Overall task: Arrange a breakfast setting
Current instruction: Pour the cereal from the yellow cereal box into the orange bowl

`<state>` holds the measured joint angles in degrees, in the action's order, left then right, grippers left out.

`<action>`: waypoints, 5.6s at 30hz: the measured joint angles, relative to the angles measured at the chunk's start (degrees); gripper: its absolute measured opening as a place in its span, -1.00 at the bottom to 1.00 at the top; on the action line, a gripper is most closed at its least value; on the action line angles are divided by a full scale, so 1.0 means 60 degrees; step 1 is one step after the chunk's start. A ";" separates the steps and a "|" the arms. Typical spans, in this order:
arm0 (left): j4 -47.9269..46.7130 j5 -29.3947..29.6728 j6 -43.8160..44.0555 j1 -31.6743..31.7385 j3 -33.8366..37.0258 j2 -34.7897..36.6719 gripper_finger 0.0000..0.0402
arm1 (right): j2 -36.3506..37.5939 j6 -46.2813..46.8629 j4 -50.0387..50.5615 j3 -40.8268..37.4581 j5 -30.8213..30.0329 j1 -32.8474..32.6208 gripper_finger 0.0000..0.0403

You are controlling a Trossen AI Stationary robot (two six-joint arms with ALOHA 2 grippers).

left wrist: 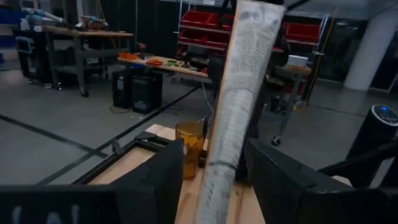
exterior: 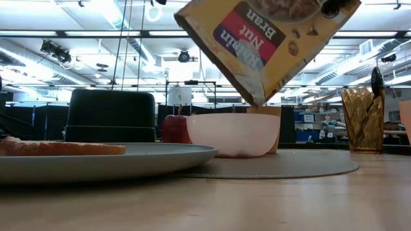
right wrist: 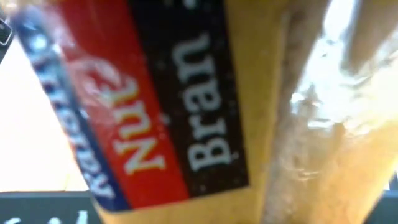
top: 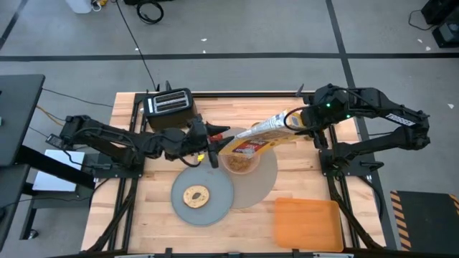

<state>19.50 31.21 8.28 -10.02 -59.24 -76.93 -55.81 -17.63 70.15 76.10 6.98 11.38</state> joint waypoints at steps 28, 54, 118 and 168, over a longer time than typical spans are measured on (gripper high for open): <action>0.1221 0.0348 -0.1322 -0.0044 0.0007 -0.0794 -0.22 | -0.0157 0.0688 -0.0768 -0.0544 -0.0237 -0.0004 -0.23; 0.4001 0.3360 -0.1045 -0.0143 0.0007 -0.1915 -0.97 | -0.0527 0.2295 -0.0908 -0.0544 -0.0400 -0.0015 -0.23; 0.2362 0.5920 -0.1000 -0.1627 -0.0637 -0.2515 -0.97 | -0.3246 0.1566 0.0453 0.2862 -0.1307 -0.1519 -0.23; 0.2286 0.6789 -0.1247 -0.1747 -0.0627 -0.2512 -0.97 | -0.3687 0.1941 0.0830 0.3532 -0.0961 -0.1427 -0.25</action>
<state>33.22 71.94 0.80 -20.50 -63.00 -92.01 -77.93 -5.98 75.13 97.30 1.21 2.82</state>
